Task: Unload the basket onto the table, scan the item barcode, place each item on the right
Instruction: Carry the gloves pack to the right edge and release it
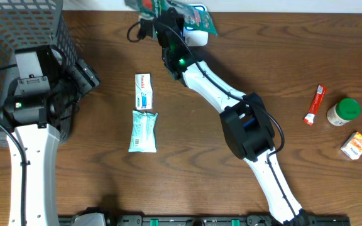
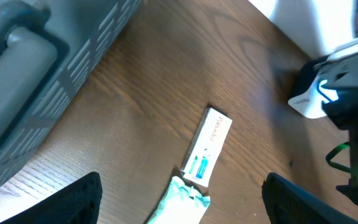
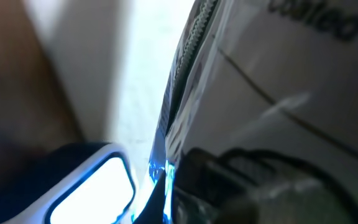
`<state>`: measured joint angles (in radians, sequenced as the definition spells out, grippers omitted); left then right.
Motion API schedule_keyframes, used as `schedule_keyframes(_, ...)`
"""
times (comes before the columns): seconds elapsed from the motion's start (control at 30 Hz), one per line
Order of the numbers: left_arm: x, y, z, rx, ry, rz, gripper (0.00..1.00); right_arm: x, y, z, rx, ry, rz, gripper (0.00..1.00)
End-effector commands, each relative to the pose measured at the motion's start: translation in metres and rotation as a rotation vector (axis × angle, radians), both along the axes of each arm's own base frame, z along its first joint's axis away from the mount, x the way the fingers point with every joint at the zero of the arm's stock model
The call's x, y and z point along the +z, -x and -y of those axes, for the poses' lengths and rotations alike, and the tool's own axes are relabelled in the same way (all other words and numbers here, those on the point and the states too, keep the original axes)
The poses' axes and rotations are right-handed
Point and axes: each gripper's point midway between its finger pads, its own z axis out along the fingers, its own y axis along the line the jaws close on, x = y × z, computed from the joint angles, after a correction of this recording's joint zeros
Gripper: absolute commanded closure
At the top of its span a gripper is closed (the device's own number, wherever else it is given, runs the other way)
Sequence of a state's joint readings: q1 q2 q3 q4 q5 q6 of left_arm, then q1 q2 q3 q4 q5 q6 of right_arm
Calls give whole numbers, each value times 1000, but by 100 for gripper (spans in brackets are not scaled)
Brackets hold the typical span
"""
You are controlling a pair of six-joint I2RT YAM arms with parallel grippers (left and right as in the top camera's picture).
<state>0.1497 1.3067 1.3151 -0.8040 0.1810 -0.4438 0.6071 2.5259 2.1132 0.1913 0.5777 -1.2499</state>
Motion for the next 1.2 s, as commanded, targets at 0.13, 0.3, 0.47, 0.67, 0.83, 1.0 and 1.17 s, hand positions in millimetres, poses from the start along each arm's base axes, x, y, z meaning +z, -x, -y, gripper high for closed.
schedule_keyframes(0.13, 5, 0, -6, 15, -18, 9, 16, 74, 13, 35, -140, -286, 17, 99)
schedule_keyframes(0.3, 5, 0, -6, 15, -18, 9, 16, 120, 65, 78, -266, -487, -145, 99)
schedule_keyframes(0.47, 5, 0, -6, 15, -18, 9, 16, 126, 116, 137, -408, -669, -364, 99)
schedule_keyframes(0.67, 5, 0, -6, 15, -18, 9, 16, 93, 146, 212, -566, -933, -682, 99)
schedule_keyframes(0.83, 5, 0, -6, 15, -18, 9, 16, 41, 160, 281, -790, -1132, -888, 99)
schedule_keyframes(1.0, 5, 0, -6, 15, -18, 9, 16, -16, 173, 336, -973, -1174, -952, 99)
schedule_keyframes(1.17, 5, 0, -6, 15, -18, 9, 16, -58, 180, 372, -1056, -1207, -938, 97)
